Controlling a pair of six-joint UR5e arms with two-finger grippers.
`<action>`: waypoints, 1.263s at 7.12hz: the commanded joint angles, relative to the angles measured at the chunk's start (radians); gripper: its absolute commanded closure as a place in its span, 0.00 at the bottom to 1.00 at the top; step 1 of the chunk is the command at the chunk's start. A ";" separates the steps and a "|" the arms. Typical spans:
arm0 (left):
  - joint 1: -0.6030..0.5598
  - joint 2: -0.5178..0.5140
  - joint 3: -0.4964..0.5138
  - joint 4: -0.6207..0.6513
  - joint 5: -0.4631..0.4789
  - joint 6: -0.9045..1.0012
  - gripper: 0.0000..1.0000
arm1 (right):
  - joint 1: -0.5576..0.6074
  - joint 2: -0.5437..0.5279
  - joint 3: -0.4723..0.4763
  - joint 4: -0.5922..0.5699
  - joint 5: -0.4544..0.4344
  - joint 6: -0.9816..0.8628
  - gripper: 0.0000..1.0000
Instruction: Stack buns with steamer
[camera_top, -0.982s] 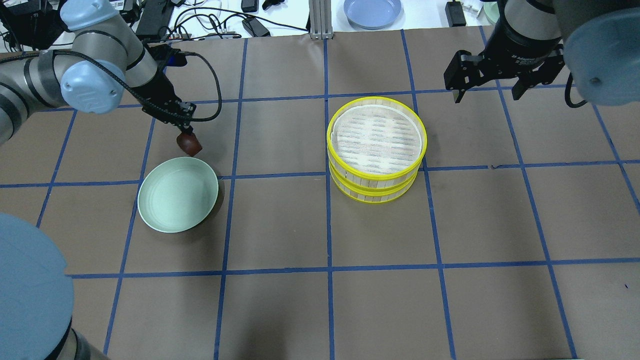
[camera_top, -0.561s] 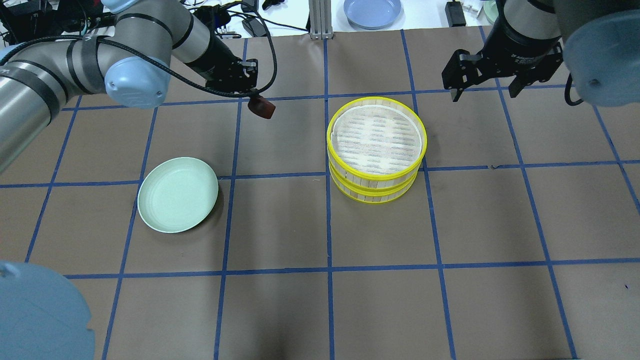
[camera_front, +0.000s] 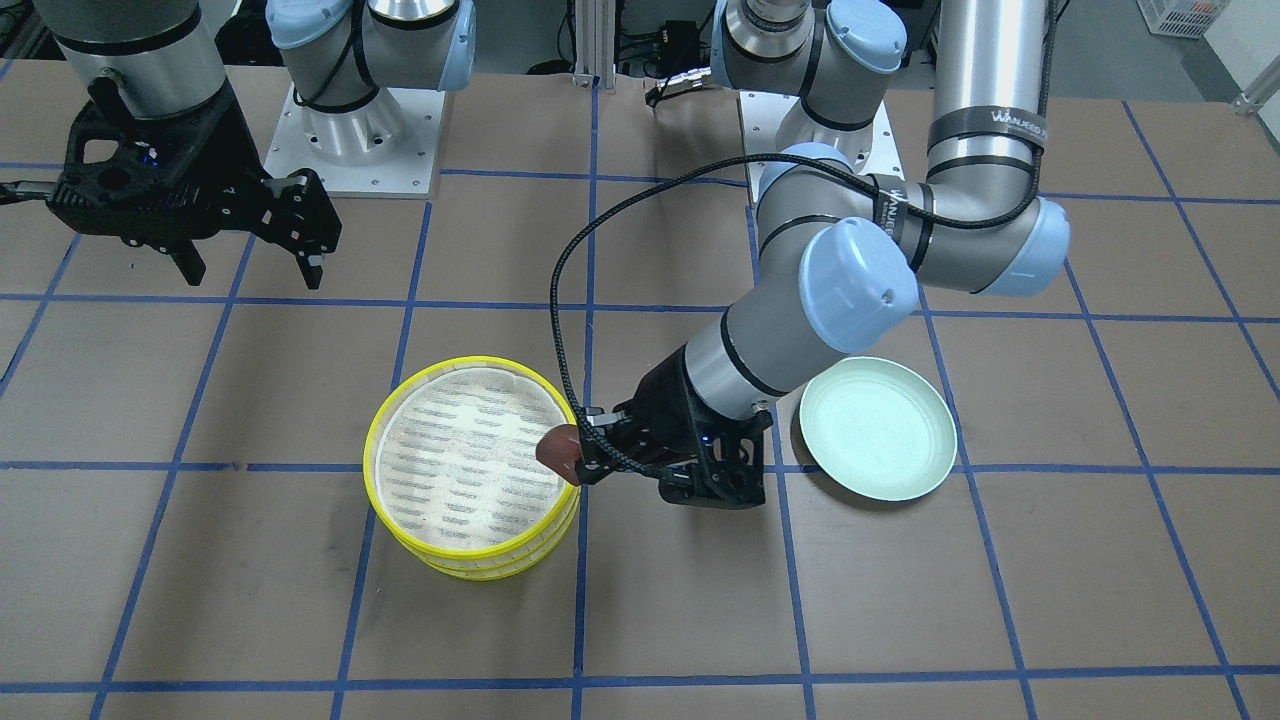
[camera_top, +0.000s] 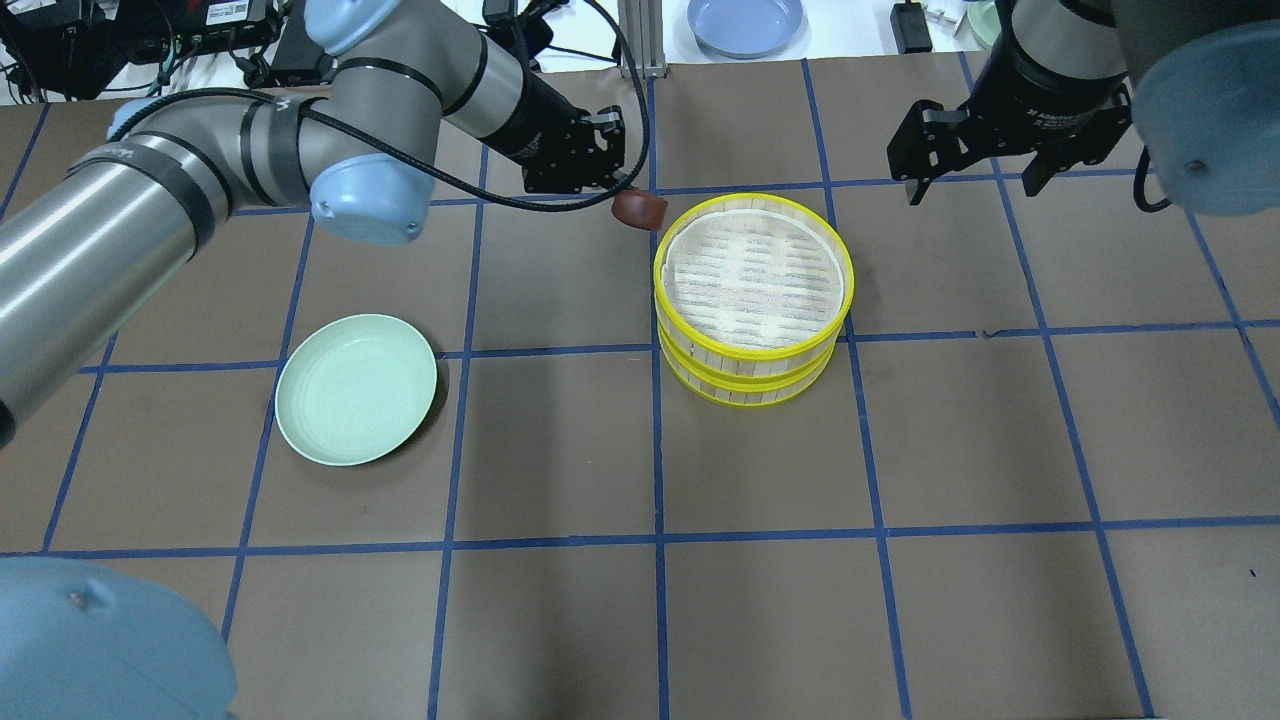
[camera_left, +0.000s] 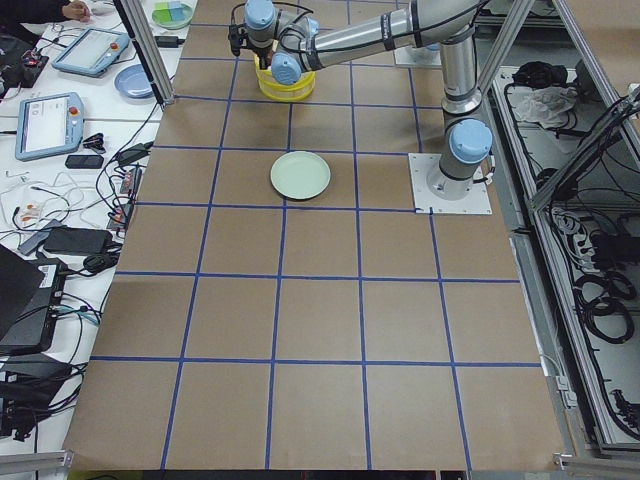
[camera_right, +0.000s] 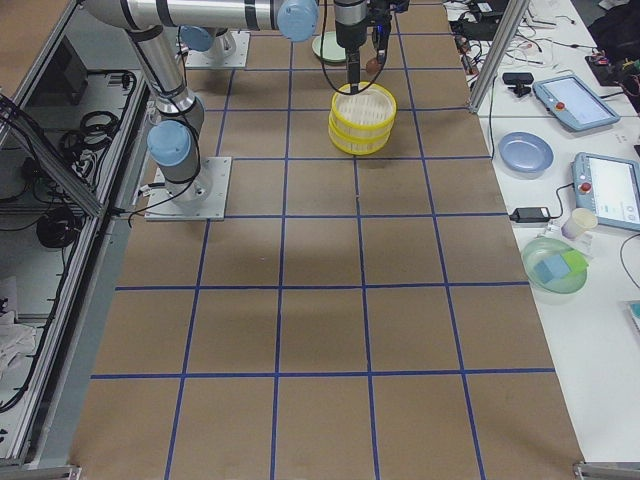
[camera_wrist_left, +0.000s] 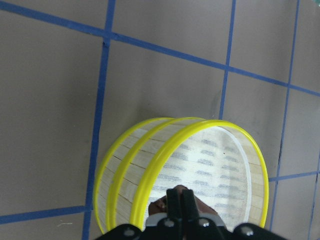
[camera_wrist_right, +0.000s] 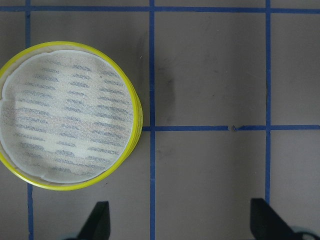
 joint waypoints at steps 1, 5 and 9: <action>-0.043 -0.004 -0.036 0.007 -0.009 -0.045 0.69 | 0.000 -0.001 0.001 0.002 0.000 0.002 0.00; -0.042 0.017 -0.019 0.013 0.017 -0.041 0.00 | 0.002 -0.001 0.002 0.002 -0.002 0.004 0.00; 0.094 0.130 0.054 -0.326 0.420 0.444 0.00 | 0.002 -0.002 0.004 0.004 -0.006 0.004 0.00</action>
